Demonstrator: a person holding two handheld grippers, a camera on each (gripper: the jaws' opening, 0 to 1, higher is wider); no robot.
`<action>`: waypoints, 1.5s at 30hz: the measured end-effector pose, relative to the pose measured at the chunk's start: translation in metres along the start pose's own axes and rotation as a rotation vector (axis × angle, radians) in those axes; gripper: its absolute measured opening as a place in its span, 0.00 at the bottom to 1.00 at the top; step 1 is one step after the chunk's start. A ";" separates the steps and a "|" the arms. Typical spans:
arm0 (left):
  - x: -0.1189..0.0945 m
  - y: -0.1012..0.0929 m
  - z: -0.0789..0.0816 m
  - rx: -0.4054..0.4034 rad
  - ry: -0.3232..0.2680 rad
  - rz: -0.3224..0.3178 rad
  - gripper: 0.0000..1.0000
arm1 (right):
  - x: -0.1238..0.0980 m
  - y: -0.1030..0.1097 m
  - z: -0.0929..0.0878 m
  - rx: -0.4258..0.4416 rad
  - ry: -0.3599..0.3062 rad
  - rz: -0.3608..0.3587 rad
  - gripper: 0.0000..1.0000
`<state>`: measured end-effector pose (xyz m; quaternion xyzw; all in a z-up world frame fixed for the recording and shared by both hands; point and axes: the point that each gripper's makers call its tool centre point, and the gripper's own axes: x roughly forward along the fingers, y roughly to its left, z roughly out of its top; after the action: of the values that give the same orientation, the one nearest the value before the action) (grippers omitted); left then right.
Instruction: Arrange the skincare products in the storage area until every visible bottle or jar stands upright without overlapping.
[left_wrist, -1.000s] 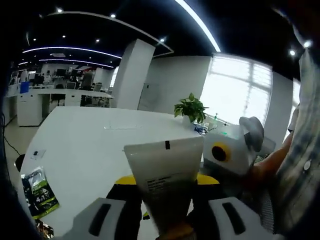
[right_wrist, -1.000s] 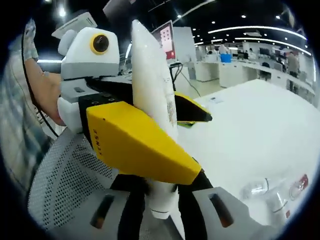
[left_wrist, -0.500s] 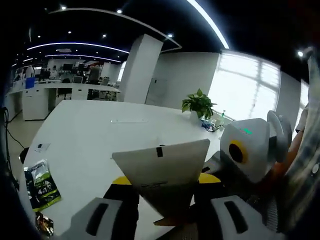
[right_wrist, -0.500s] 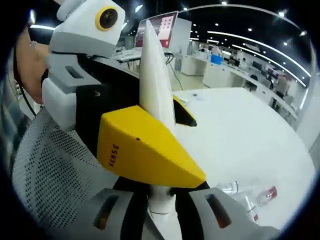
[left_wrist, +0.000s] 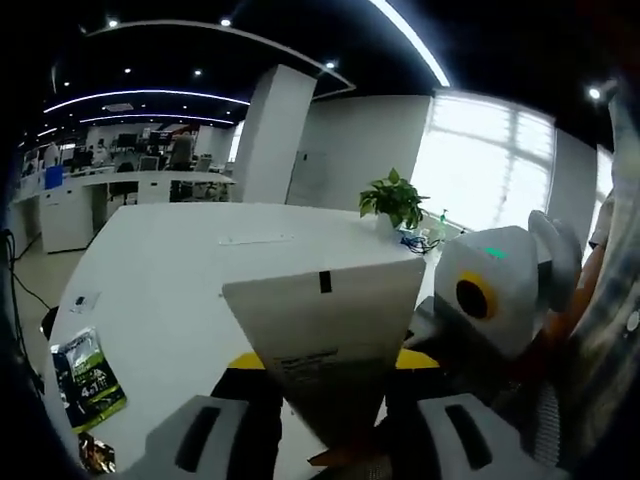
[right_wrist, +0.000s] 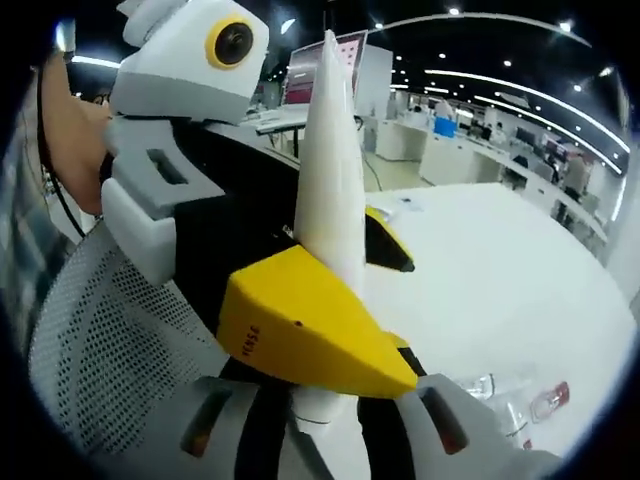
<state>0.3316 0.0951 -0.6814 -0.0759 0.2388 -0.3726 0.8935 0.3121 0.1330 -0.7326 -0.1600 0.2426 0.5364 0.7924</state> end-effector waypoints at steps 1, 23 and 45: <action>0.000 0.000 0.000 -0.005 -0.002 -0.003 0.40 | 0.000 0.002 0.002 0.033 -0.021 0.025 0.23; 0.001 -0.017 -0.003 0.032 0.013 -0.083 0.39 | -0.021 0.023 0.004 0.299 -0.120 0.336 0.39; -0.017 -0.057 0.015 -0.092 -0.069 -0.389 0.40 | -0.048 0.064 0.027 0.268 -0.225 0.705 0.34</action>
<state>0.2921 0.0656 -0.6440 -0.1741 0.2055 -0.5238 0.8081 0.2437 0.1334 -0.6833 0.0975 0.2622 0.7535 0.5950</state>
